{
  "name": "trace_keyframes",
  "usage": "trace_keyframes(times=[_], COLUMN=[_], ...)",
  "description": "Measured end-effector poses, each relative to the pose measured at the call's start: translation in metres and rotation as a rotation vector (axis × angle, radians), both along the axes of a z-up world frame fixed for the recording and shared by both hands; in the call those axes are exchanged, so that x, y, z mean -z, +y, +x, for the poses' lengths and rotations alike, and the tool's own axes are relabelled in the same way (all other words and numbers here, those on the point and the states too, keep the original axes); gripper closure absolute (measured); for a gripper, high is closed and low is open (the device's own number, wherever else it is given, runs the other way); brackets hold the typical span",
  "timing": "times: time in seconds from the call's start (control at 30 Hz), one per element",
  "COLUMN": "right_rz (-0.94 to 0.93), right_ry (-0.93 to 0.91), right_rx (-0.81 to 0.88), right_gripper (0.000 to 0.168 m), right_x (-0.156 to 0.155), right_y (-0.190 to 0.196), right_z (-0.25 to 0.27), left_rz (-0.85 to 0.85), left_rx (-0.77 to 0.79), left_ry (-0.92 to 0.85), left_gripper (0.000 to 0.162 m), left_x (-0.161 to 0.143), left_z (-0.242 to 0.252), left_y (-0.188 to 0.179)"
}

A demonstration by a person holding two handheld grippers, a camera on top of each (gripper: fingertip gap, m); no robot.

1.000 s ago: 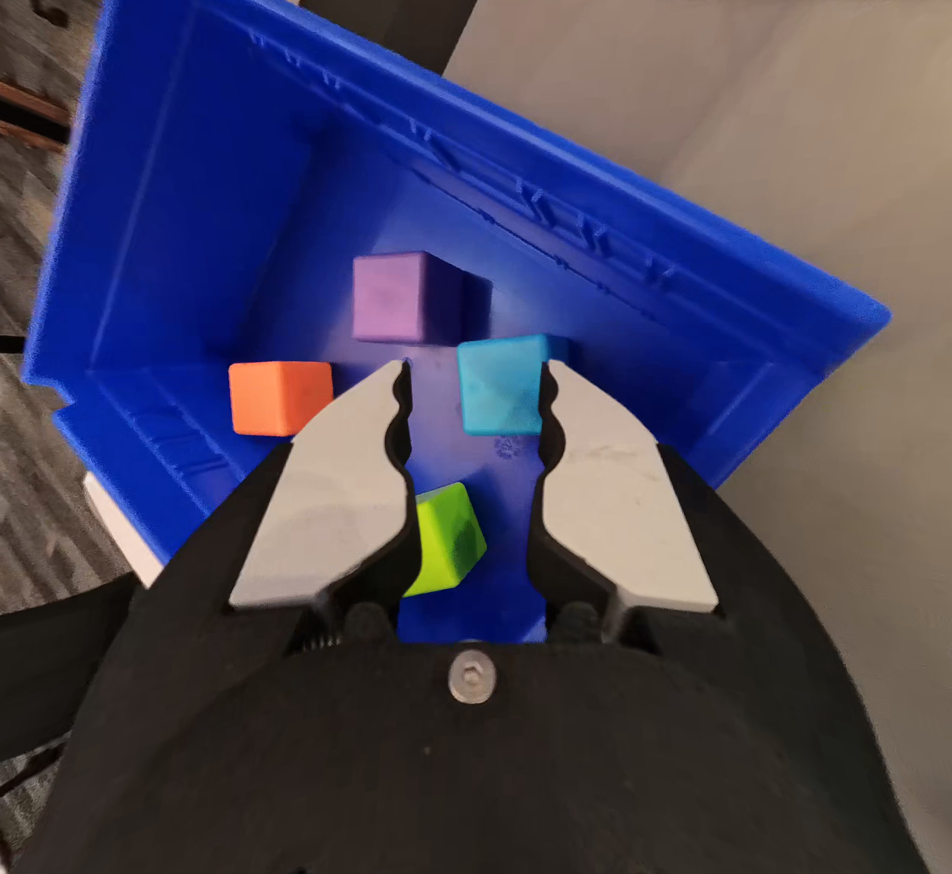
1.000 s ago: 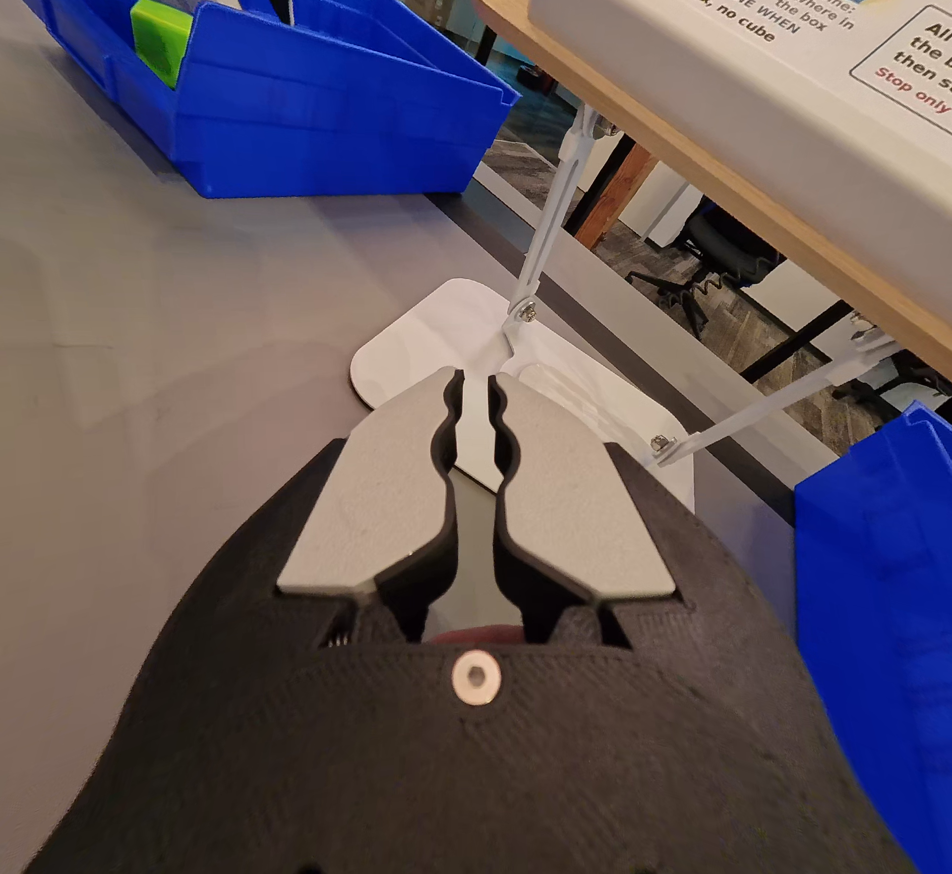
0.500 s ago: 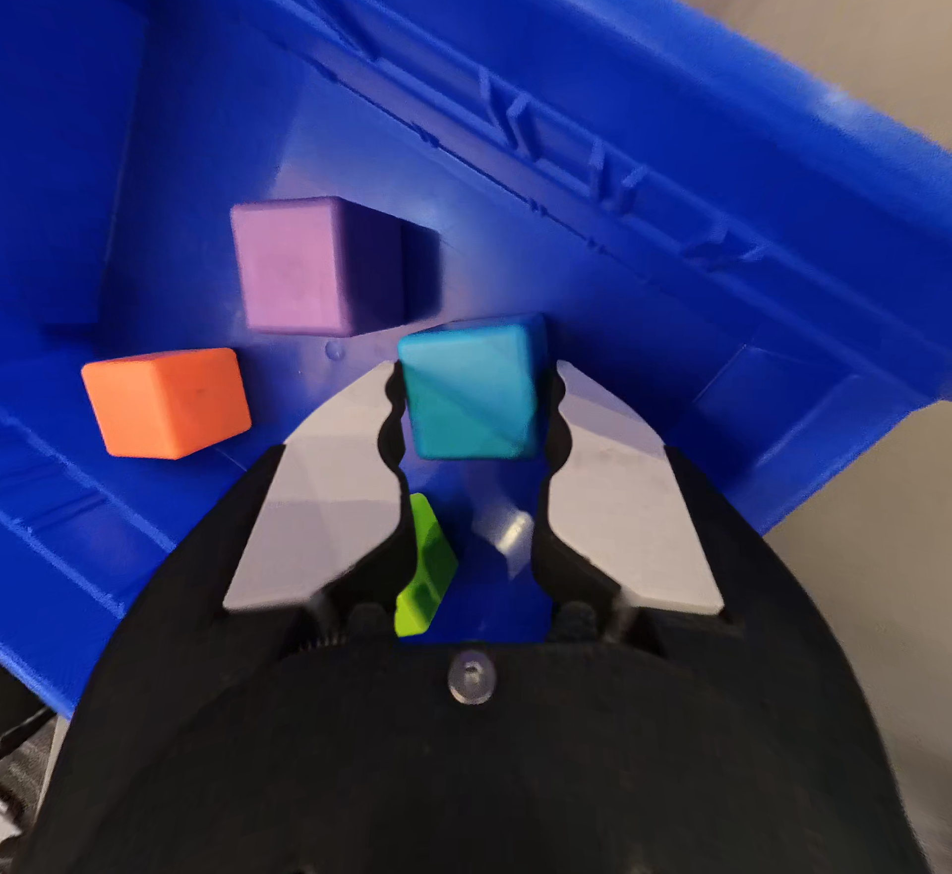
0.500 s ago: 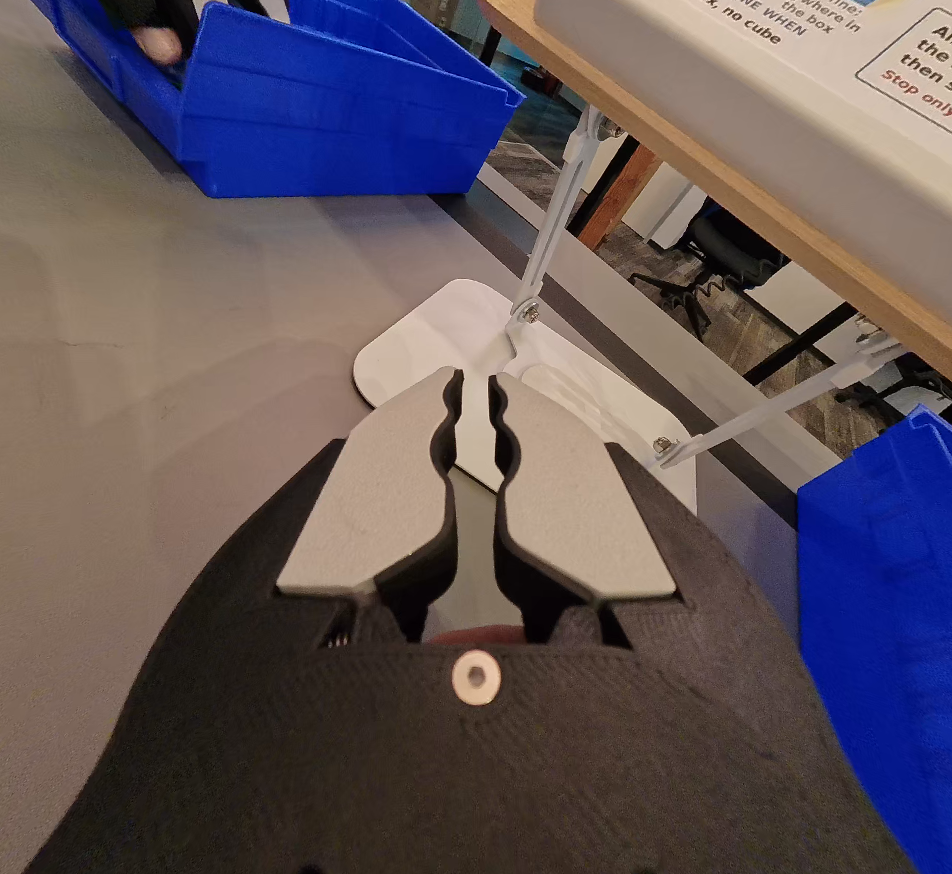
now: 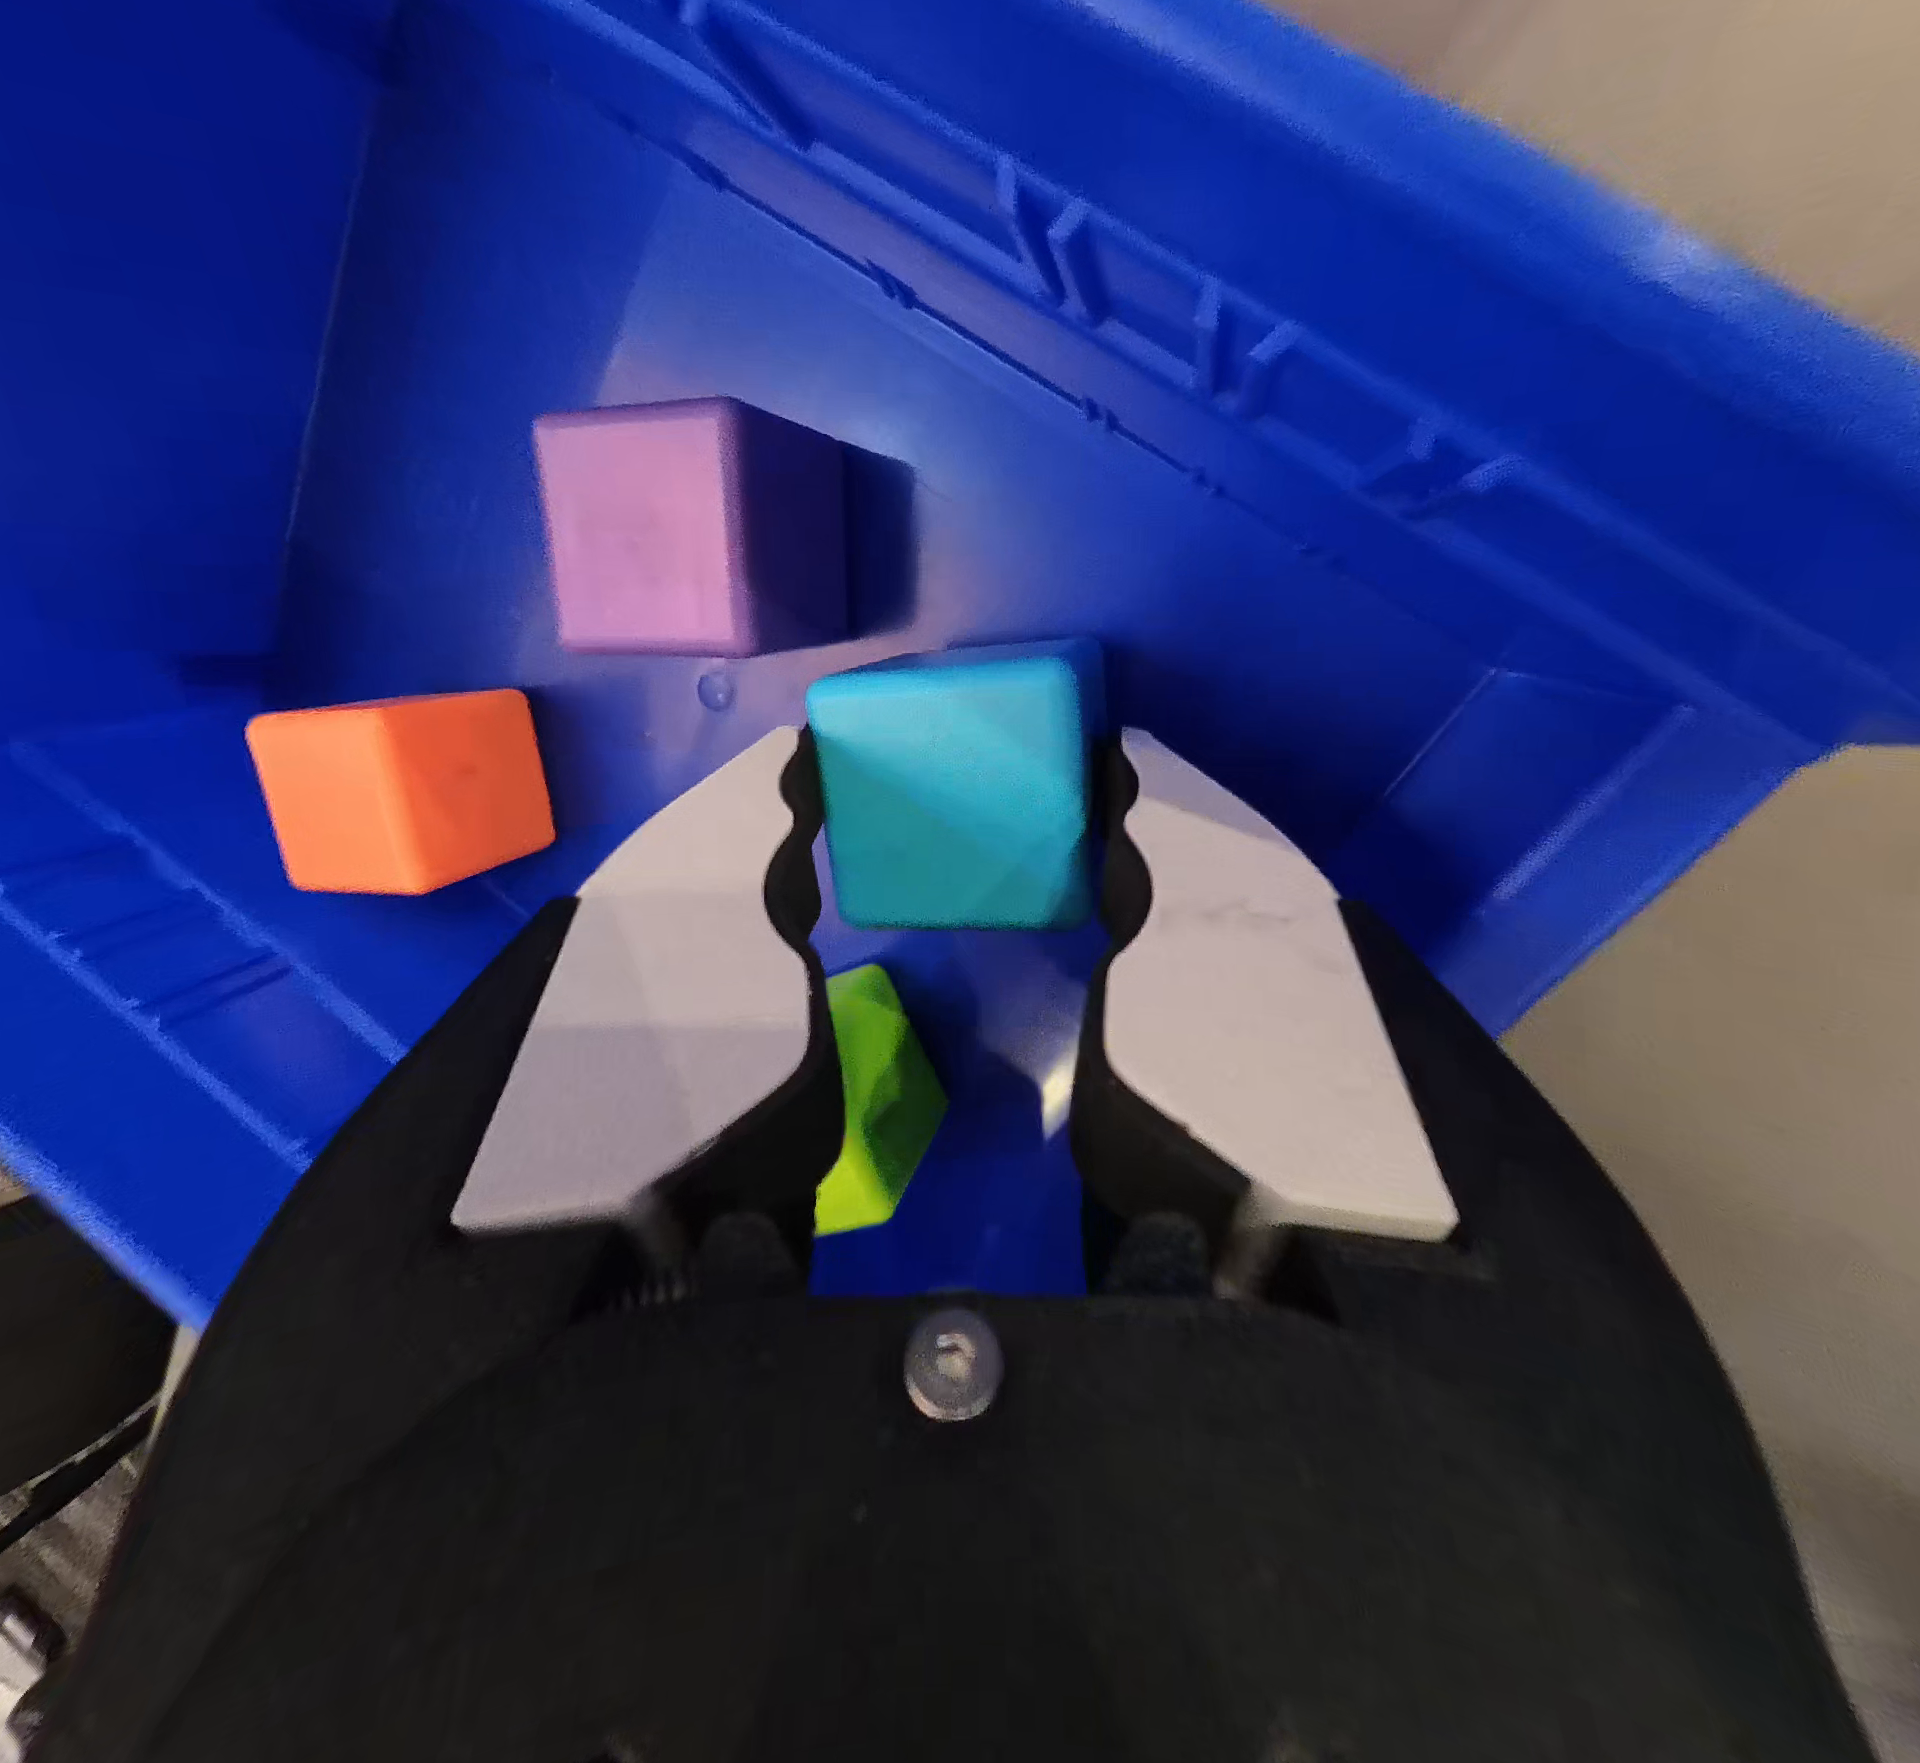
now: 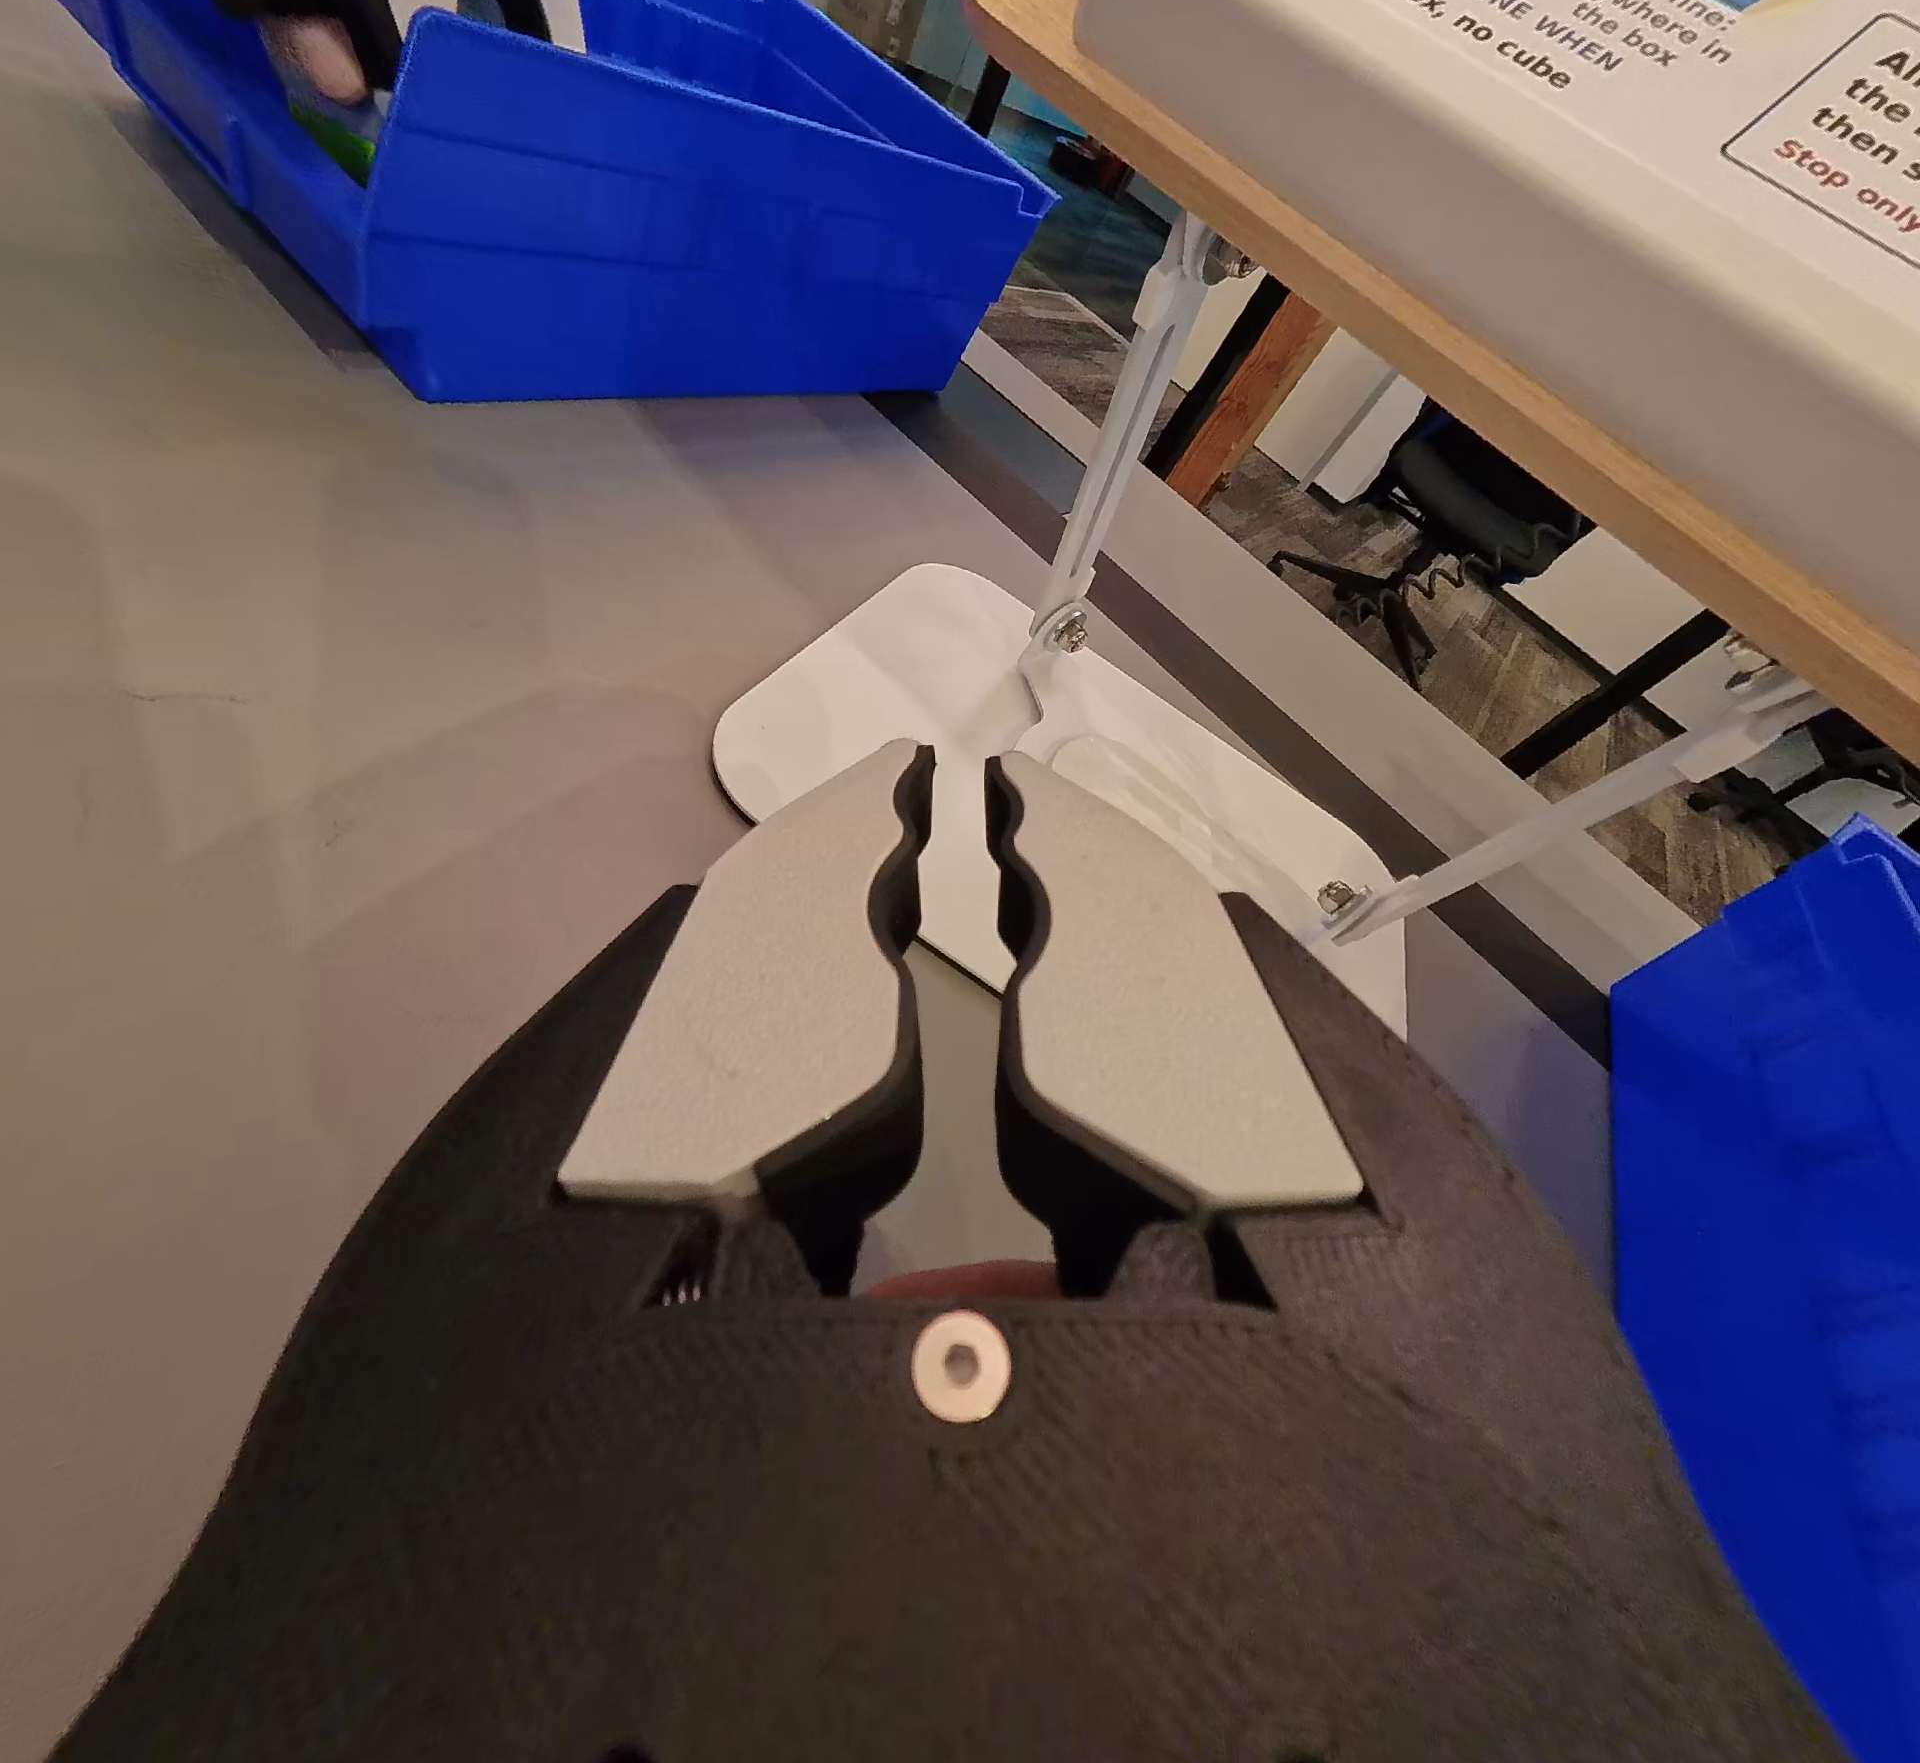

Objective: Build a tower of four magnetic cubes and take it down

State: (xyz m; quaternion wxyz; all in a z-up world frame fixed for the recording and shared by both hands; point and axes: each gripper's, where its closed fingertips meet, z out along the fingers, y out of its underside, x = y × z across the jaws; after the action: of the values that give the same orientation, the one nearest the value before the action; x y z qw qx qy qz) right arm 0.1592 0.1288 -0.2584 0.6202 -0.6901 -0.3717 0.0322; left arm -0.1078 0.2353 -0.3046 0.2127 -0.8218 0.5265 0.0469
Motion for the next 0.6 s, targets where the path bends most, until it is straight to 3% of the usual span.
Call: trace_keyframes(times=[0.03,0.4,0.6], right_rz=[0.000,0.004,0.005], right_ry=[0.001,0.027,0.036], right_rx=[0.000,0.005,0.034], right_gripper=[0.159,0.159,0.159], right_x=[0.000,-0.003,-0.004], right_y=[0.000,0.001,0.010], right_z=[0.000,0.004,0.020], left_rz=[0.013,0.168,0.235], left_rx=[0.000,0.004,0.225], left_ry=[-0.005,-0.002,-0.064], left_gripper=[0.111,0.111,0.111], left_x=[-0.006,-0.084,-0.128], left_z=[0.000,0.000,0.066], left_y=[-0.001,-0.039,-0.100])
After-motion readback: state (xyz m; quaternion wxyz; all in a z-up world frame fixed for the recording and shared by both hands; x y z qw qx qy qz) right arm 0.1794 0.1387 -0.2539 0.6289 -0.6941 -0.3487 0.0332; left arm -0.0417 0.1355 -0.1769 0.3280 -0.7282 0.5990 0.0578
